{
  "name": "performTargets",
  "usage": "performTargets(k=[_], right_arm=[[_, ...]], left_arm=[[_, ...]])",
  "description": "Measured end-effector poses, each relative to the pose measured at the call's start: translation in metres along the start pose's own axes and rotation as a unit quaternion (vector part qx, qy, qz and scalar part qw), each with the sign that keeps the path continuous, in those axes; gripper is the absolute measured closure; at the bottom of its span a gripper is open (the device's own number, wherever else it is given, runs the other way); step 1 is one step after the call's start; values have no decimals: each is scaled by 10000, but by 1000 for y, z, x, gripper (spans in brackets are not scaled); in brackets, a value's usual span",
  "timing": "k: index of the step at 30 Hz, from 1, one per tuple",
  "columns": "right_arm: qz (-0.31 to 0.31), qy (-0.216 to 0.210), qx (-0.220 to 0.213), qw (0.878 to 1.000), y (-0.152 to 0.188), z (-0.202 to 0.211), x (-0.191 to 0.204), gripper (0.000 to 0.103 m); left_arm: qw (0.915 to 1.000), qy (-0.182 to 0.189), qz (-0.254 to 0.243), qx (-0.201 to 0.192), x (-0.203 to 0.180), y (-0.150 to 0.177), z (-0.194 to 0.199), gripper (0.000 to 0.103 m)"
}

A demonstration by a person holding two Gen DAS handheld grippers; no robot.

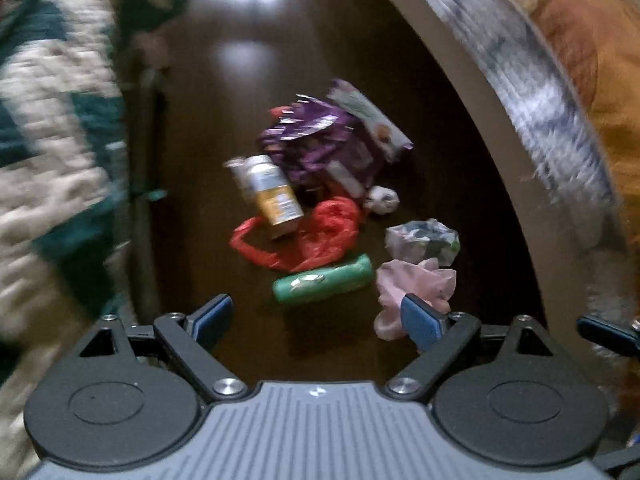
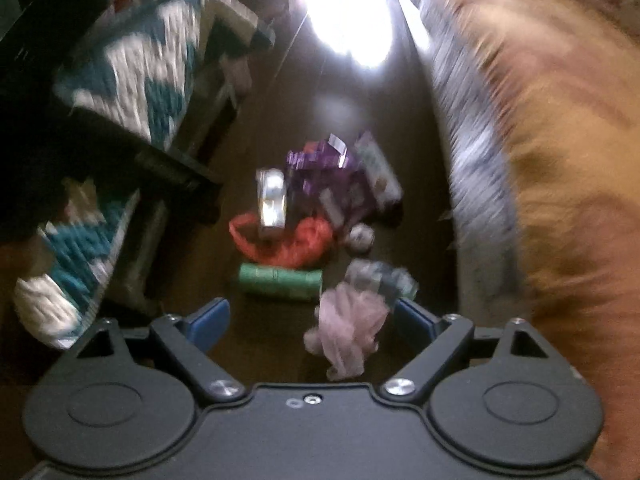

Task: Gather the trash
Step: 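Grasp the green can with the left tool while the right tool grasps the pink mesh puff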

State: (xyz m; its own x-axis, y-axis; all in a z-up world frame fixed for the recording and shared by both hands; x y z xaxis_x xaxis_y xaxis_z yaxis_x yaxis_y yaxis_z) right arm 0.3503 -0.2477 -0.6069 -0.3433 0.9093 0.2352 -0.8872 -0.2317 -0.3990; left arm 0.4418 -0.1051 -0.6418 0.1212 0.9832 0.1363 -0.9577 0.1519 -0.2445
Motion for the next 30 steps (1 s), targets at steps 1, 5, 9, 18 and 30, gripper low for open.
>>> performTargets(k=[1, 5, 9, 18, 30], right_arm=[[43, -9, 59, 10000, 6, -14, -4, 13], [39, 34, 275, 9996, 28, -79, -29, 16], [-300, 65, 433, 9986, 46, -134, -55, 16], [-470, 140, 504, 9975, 76, -204, -87, 16], [-689, 172, 590, 9957, 88, -258, -95, 16]], left_arm=[[9999, 22, -157, -33, -5, -2, -16, 11], [9962, 159, -853, 3, -29, -2, -78, 11], [9875, 176, -1565, 107, -56, 4, -133, 11], [9739, -241, -2237, 294, -69, 16, -227, 11], [9731, -207, -2209, 616, -61, 17, -278, 11]])
Point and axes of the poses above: each gripper's, at about its wrist camera, not at the fingertips, and z roughly against the way its jaws point, x to its left, y to its underside, the point moved 4 cm from there along -z, roughly the way its jaws point, and after that the axes turned 10 degrees about -y, right-handed, at the moved point
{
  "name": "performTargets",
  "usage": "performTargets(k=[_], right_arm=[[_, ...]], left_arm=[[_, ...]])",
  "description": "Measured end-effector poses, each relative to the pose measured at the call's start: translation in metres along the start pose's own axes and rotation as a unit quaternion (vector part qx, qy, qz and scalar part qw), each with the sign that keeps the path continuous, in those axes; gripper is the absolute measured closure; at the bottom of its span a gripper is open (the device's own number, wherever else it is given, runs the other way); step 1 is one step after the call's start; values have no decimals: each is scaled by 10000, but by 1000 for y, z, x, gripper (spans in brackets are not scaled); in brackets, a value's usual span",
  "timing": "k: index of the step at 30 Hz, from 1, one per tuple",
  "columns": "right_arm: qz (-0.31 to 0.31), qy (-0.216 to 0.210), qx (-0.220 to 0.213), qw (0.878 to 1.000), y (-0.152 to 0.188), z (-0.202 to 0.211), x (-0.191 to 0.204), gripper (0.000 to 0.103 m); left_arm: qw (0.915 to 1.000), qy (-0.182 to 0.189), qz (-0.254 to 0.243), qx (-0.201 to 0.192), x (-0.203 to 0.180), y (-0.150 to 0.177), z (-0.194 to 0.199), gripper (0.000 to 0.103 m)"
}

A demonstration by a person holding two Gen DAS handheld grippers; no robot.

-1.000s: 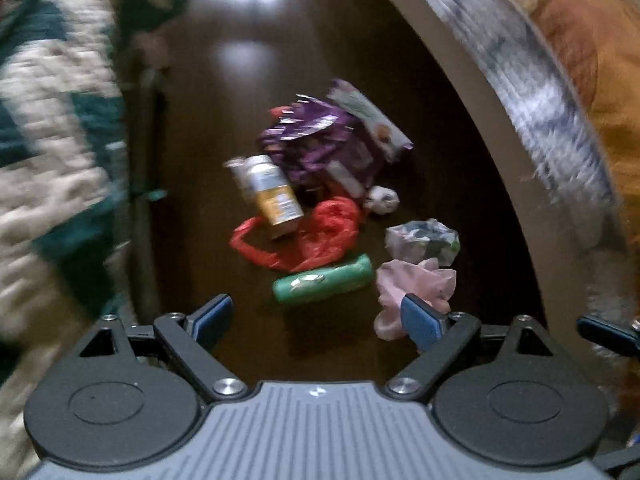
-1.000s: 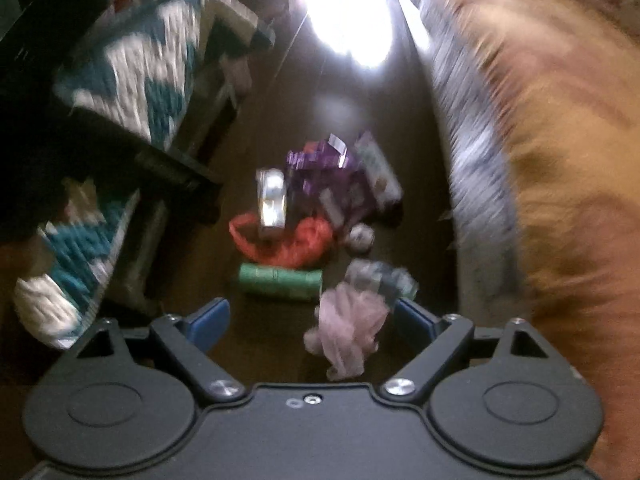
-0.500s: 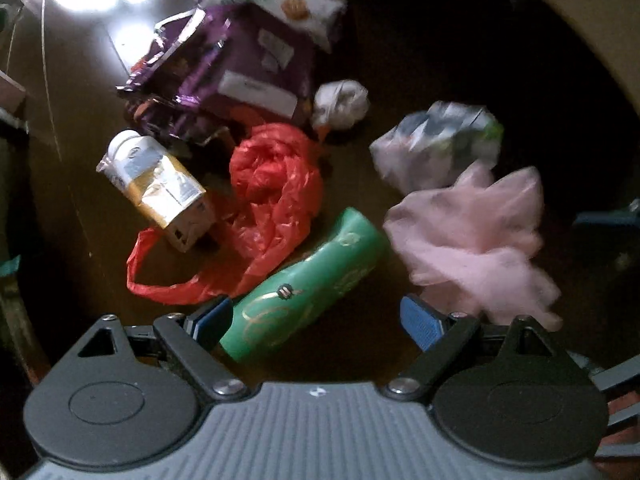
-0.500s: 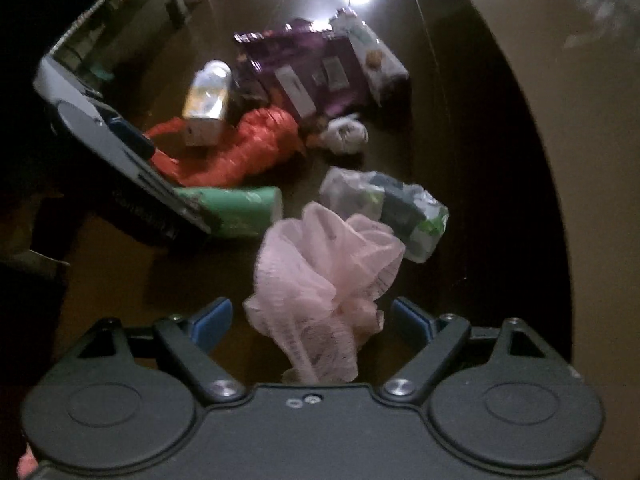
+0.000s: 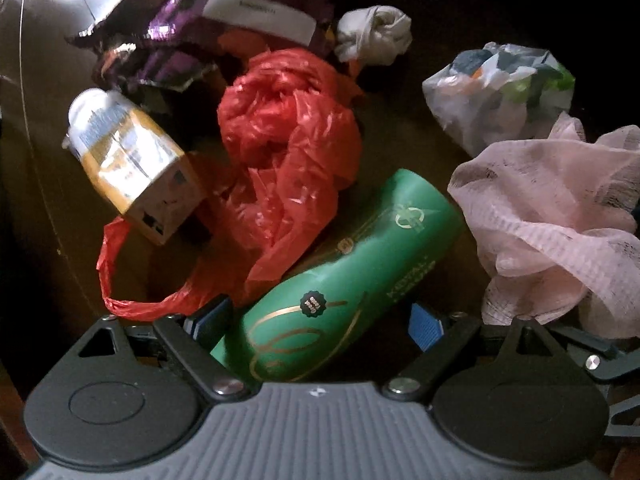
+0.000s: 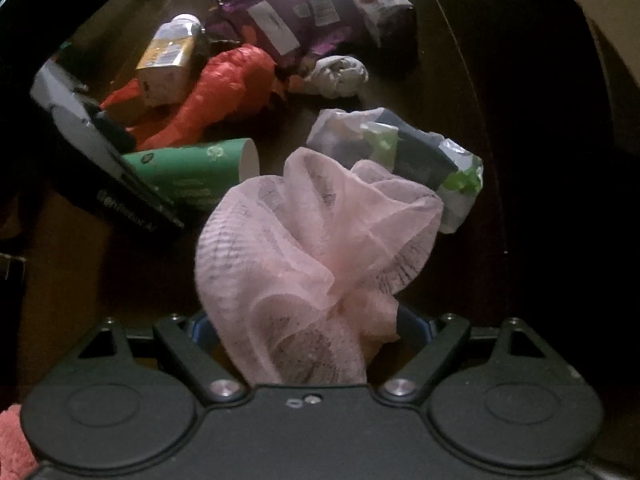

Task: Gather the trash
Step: 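Grasp the green can with the left tool while the right tool grasps the pink mesh puff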

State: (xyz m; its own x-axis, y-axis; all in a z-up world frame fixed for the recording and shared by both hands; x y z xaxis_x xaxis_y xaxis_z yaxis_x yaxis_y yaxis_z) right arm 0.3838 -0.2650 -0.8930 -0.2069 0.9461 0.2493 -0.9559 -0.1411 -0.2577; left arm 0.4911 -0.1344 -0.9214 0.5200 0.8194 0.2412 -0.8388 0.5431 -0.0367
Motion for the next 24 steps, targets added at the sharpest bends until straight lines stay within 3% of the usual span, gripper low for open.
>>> performTargets(k=[3, 5, 7, 9, 14, 19, 24], right_arm=[[-136, -21, -18, 9999, -1, -8, -2, 19], [-185, -1, -31, 9998, -1, -11, -2, 27], [-223, 32, -83, 9997, -1, -12, -1, 39], [-261, 53, -145, 9995, 0, -11, 0, 48], [-373, 108, -264, 9989, 5, -2, 1, 69], [-454, 179, -393, 9980, 12, 14, 3, 78], [-404, 193, -491, 9978, 17, 42, 19, 82]], left_arm=[[10000, 30, 88, 20, -1, 1, -5, 12], [9997, 62, 219, 35, 0, 3, -5, 14], [9996, -23, 290, 39, 0, 6, -3, 39], [9990, -35, 440, 68, 0, 12, 0, 44], [9959, -167, 885, 98, 0, 30, 14, 46], [9926, -173, 1201, 19, 3, 48, 37, 48], [9903, -207, 1371, 5, 5, 50, 69, 54]])
Point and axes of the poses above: each gripper's, at about its wrist camera, not at the fingertips, and z roughly against the way its jaws point, x to its left, y to its underside, the point moved 4 cm from there along -z, roughly the way its jaws point, and after that the axes turned 10 degrees about -y, right-handed, at the moved point
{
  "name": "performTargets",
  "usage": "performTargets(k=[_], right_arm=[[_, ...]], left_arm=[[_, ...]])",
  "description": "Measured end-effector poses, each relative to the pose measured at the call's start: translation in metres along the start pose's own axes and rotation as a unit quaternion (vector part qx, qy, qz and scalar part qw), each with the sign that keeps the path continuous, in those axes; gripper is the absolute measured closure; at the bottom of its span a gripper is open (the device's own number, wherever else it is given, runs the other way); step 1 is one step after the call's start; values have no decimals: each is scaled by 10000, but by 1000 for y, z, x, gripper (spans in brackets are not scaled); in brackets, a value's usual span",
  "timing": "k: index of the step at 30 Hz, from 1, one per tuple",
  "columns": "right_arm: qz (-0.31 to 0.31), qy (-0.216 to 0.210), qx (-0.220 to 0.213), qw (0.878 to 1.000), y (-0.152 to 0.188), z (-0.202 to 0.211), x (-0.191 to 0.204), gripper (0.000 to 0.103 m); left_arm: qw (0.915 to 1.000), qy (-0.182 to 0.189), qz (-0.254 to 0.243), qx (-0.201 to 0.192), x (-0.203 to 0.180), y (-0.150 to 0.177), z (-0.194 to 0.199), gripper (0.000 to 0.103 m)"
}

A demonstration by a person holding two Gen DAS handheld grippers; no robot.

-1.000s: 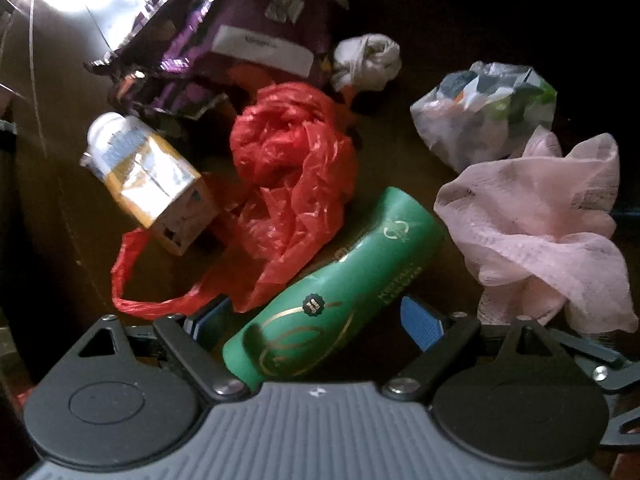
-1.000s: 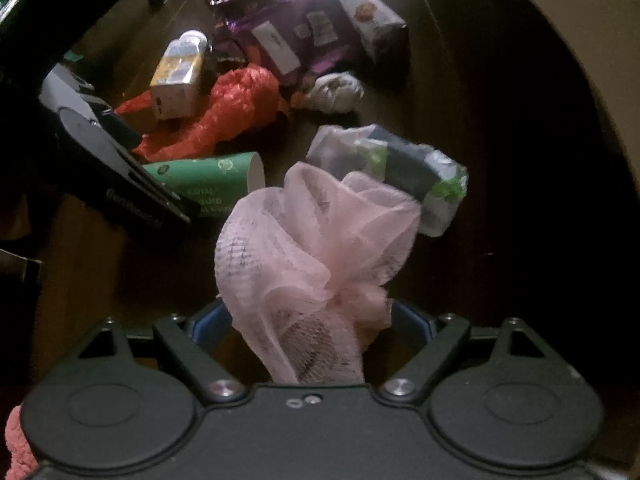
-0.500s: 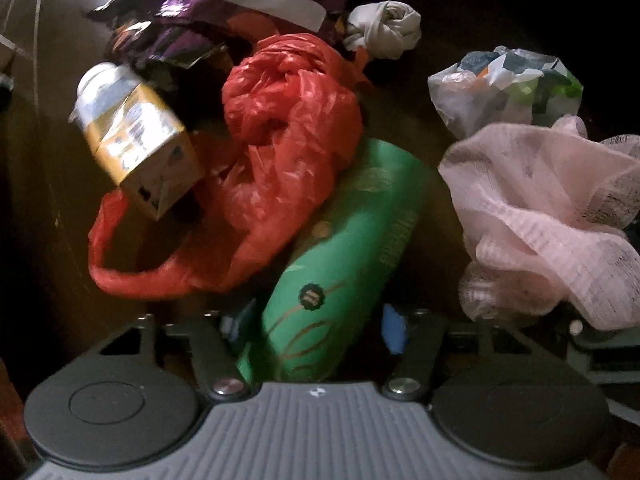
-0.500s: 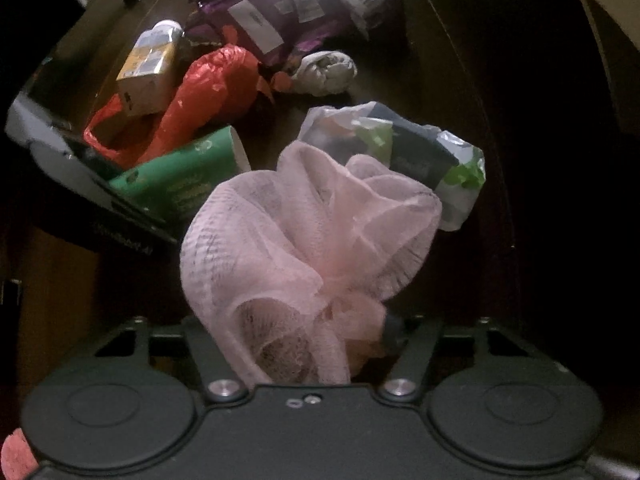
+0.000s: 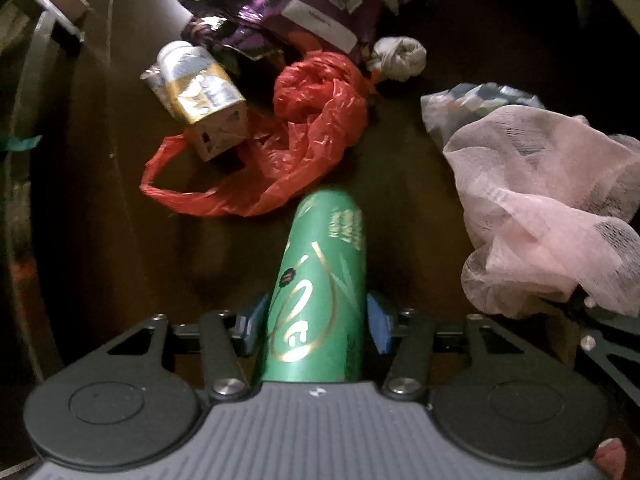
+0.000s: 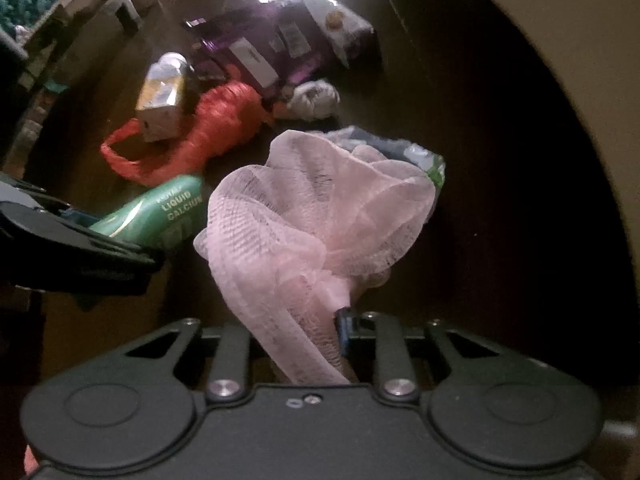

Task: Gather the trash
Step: 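Grasp the green can with the left tool while the right tool grasps the pink mesh puff, then carry the green can and pink puff with both tools to the green bin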

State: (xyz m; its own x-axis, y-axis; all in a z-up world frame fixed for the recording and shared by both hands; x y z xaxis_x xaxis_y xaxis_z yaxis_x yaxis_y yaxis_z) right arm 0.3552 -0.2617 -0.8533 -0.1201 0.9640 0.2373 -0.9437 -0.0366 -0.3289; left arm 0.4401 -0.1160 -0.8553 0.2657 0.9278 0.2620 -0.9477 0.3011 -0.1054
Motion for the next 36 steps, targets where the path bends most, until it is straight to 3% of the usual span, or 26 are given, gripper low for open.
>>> performTargets(k=[8, 15, 25, 31, 36], right_arm=[[135, -117, 120, 9998, -3, 79, 38, 82], [488, -236, 166, 9984, -23, 185, 90, 82], [1076, -506, -236, 9926, -106, 354, 172, 82], [1517, -713, -645, 9837, -164, 444, 229, 82], [1988, -925, -1013, 9704, -206, 514, 280, 82]], left_arm=[[9990, 167, 392, 139, 6, 16, 86, 55], [9972, 294, 686, -50, 54, 26, 223, 55], [9893, 200, 1160, -861, 148, 17, 426, 55], [9790, 96, 1407, -1470, 212, 14, 538, 55], [9679, 20, 1752, -1803, 269, 22, 606, 55]])
Point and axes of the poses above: each gripper's, at about its wrist camera, not at the fingertips, and z roughly against the way its jaws point, x to its left, y to its underside, the point moved 4 cm from there along -z, roughly the way its jaws point, and after that the axes turned 10 degrees about -y, right-handed, at the moved point
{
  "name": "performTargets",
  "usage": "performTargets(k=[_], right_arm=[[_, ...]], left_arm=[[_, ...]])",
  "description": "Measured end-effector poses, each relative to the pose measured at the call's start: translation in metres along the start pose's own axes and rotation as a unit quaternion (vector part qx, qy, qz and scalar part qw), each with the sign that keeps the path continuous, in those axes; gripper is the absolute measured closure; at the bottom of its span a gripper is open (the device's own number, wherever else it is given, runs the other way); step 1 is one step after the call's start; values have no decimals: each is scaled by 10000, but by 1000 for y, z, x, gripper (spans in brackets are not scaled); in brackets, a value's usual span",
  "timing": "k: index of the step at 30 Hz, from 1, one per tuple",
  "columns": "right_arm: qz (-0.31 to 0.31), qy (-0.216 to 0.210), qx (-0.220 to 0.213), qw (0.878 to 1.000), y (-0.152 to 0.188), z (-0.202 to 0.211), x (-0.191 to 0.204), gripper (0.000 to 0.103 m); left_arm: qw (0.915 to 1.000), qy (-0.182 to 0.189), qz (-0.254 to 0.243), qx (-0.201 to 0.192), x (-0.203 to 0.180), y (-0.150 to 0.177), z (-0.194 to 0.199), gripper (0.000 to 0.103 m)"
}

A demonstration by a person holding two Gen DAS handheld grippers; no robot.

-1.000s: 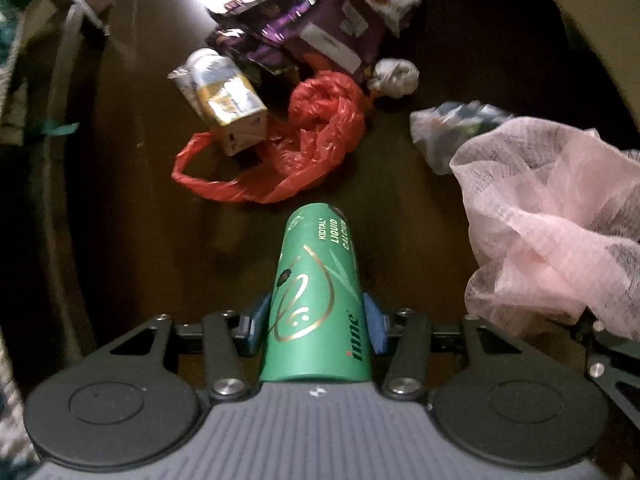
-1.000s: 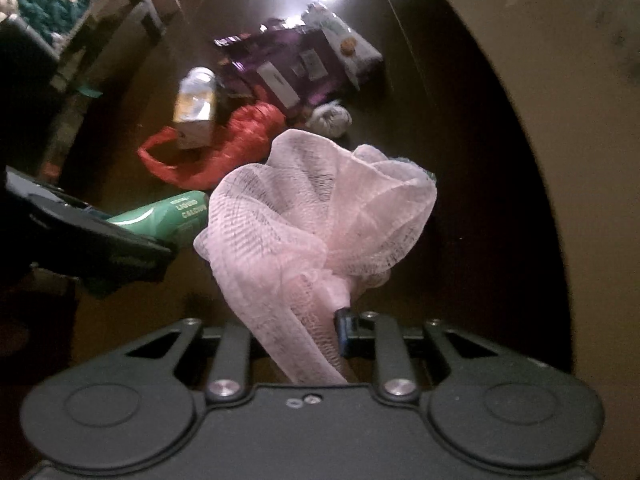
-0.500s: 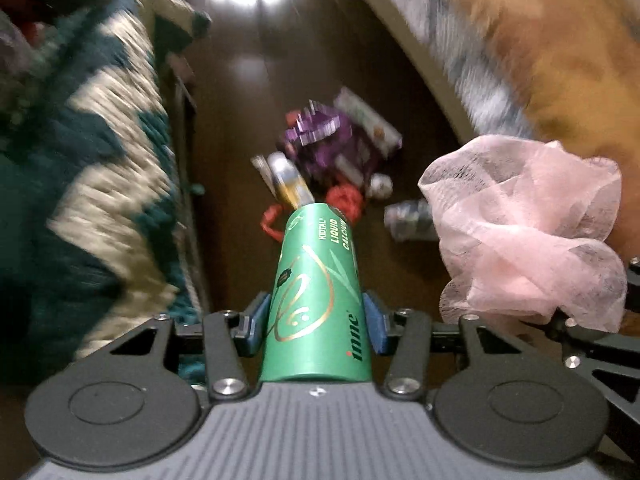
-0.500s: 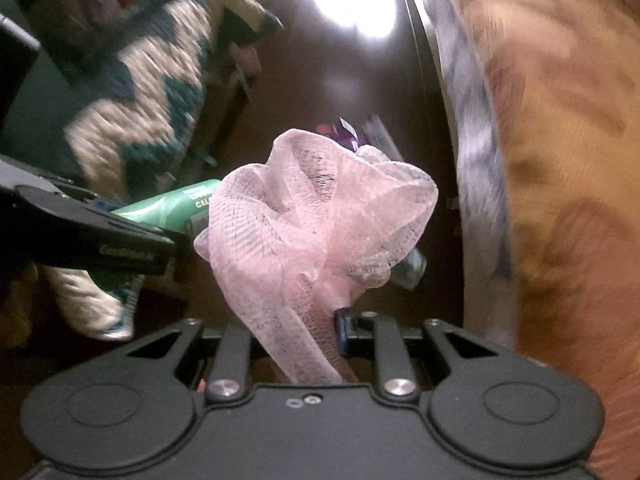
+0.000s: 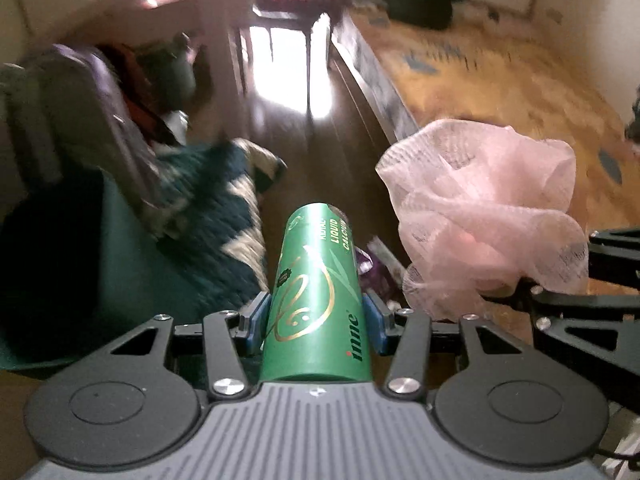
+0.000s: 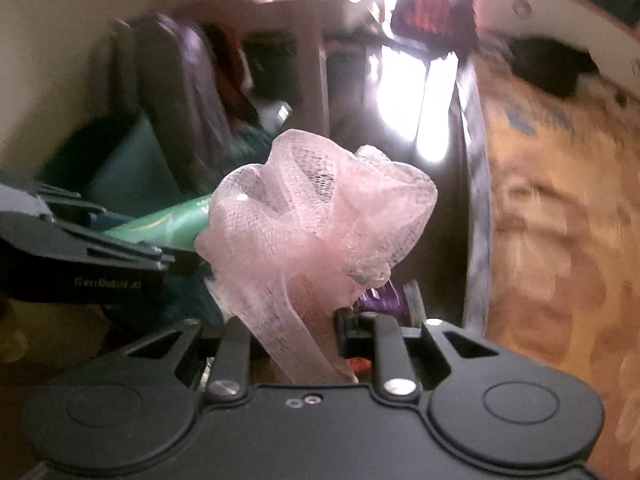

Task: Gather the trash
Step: 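Carry the green can and pink puff with both tools to the green bin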

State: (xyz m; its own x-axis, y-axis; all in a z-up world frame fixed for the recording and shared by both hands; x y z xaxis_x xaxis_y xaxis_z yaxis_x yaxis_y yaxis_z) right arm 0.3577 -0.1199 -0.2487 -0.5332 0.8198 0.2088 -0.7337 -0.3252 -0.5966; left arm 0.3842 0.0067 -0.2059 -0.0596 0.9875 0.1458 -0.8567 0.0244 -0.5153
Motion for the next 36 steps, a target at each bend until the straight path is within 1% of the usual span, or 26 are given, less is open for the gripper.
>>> performTargets(k=[4, 8, 12, 17, 20, 22, 25, 28, 31, 36], right_arm=[[235, -251, -181, 9992, -48, 16, 33, 82], [539, -484, -264, 9970, -91, 11, 70, 82], [749, -714, -202, 9944, -129, -6, 105, 82], [928, -964, 129, 9909, -164, -50, 148, 82], [1085, -1042, 401, 9878, -176, -81, 170, 81], [1175, -1035, 578, 9860, -182, -102, 183, 81], [1240, -1020, 837, 9835, -185, -128, 200, 81], [1251, -1040, 1158, 9799, -185, -157, 208, 81], [1319, -1020, 1393, 9761, -181, -177, 212, 81], [1485, -946, 1673, 9700, -169, -192, 215, 79]], left_arm=[[9992, -53, 321, -223, 44, -16, 32, 55], [9975, -274, 526, -381, 88, -27, 49, 55], [9944, -595, 753, -436, 137, -31, 51, 55], [9884, -1034, 1096, -200, 198, -28, 30, 55], [9844, -1218, 1266, -68, 232, -23, 13, 55], [9825, -1233, 1393, 39, 252, -20, 0, 55], [9798, -1271, 1512, 324, 274, -12, -21, 55], [9786, -1211, 1553, 595, 285, -5, -42, 55], [9776, -1184, 1543, 806, 291, -1, -59, 55], [9764, -1099, 1434, 1183, 288, 7, -85, 55]])
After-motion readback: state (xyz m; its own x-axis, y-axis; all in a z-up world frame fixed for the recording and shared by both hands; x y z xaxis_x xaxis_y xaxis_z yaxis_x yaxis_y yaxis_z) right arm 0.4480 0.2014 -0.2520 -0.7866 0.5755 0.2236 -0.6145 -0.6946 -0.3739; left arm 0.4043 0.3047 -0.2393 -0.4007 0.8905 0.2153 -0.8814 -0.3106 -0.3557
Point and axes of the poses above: each gripper's, at about its wrist camera, not at the fingertips, and z roughly against the way its jaws point, x to its left, y to its underside, the point moved 4 cm from there along -z, roughly the way its jaws point, and after that the axes turned 10 degrees about -y, right-handed, at the moved point
